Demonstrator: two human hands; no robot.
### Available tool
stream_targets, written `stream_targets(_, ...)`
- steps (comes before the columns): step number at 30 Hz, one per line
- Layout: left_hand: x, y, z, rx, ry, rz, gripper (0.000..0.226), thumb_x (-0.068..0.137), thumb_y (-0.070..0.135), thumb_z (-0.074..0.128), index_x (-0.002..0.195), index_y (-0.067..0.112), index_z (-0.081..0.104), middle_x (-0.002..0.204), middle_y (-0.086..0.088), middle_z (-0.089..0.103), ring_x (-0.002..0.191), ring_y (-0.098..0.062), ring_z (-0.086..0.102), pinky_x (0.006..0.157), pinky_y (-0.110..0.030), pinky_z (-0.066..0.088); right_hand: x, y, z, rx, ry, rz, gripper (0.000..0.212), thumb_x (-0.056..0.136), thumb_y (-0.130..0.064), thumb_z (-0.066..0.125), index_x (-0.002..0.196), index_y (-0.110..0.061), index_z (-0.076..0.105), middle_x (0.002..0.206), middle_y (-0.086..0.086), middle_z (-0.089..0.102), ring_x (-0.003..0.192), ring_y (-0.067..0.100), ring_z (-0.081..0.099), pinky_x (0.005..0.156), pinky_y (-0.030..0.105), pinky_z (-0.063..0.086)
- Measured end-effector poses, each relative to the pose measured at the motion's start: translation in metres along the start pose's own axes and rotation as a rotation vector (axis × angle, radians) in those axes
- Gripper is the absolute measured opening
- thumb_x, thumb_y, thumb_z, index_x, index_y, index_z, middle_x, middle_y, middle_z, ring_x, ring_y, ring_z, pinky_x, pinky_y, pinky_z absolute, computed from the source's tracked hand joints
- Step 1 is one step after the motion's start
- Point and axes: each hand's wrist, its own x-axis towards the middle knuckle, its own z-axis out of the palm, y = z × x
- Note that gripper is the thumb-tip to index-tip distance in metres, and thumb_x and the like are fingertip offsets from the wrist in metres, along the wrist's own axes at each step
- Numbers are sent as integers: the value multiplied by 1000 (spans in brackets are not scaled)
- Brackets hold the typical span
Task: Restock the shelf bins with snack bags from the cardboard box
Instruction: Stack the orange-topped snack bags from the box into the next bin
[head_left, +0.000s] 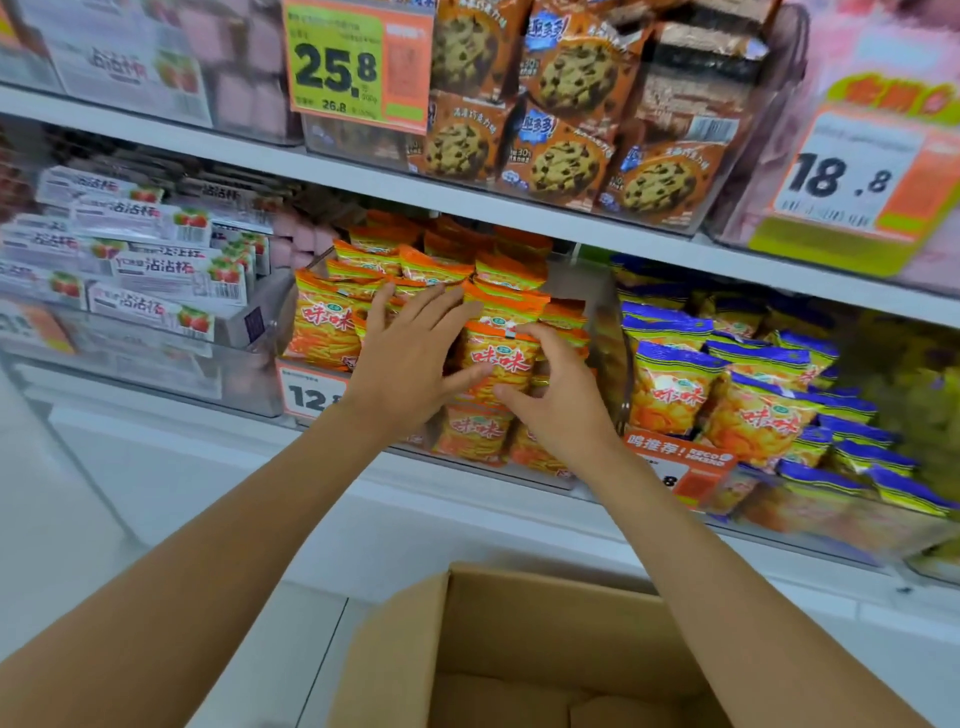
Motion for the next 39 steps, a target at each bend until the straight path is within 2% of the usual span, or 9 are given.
stream_targets(4,-5,2,2,3,2,6,61,87,62,40,126,19,59,134,-3,59,127,-21,53,117,-56,17,2,-4,0,-2,-89,28,66,85,-27,72,143,-27,40,143,-5,33,129,9,37,96,15,40)
stream_targets(7,-6,-1,-1,-17,-15,19,66,87,65,39,128,16,56,133,-3,59,128,-20,51,119,-52,15,-2,-4,-2,-4,-132,32,67,89,-28,67,148,-29,35,152,-9,20,141,10,22,105,18,26)
stream_targets(10,-7,-8,-15,-45,34,-1,68,91,65,37,136,16,50,138,-3,54,134,-21,44,121,-47,9,-6,-7,-5,27,-117,50,72,89,-30,68,149,-34,30,153,-11,18,142,10,21,107,22,28)
stream_targets(13,-12,-26,-29,-59,122,-97,52,94,52,36,129,18,56,136,-1,55,135,-21,41,120,-48,7,-9,-16,-12,-43,59,6,67,88,-29,67,147,-33,35,151,-6,26,140,10,26,106,21,28)
stream_targets(16,-20,-46,-34,-76,117,-177,46,93,46,36,125,22,58,136,1,54,135,-21,40,118,-50,11,-9,-32,-12,-144,158,-101,52,89,-24,64,139,-25,48,143,-5,39,135,11,33,114,33,31)
stream_targets(24,-20,-60,-34,-65,-32,-206,40,99,35,46,138,27,52,142,2,50,142,-23,29,116,-55,7,41,-78,24,-280,-32,-153,29,99,-22,50,124,-19,64,128,0,62,126,20,48,111,42,35)
stream_targets(31,-26,-71,-29,-94,-30,-78,49,86,61,38,117,35,66,141,1,50,141,-25,30,112,-62,17,84,-82,8,-399,-361,-167,29,97,-9,54,121,-15,68,126,4,66,116,18,59,99,32,47)
stream_targets(35,-31,-76,-24,-89,-56,-73,51,89,64,35,121,37,64,144,-1,49,143,-25,28,109,-69,18,87,-70,2,-490,-370,-189,26,88,-19,70,114,-15,73,112,1,72,94,11,62,84,25,48)
stream_targets(39,-28,-70,-25,-61,-35,-3,39,93,51,39,114,30,65,143,-4,50,141,-30,31,106,-74,18,88,-63,14,-373,-214,-191,19,91,-18,66,108,-18,75,111,-1,72,93,8,64,86,26,51)
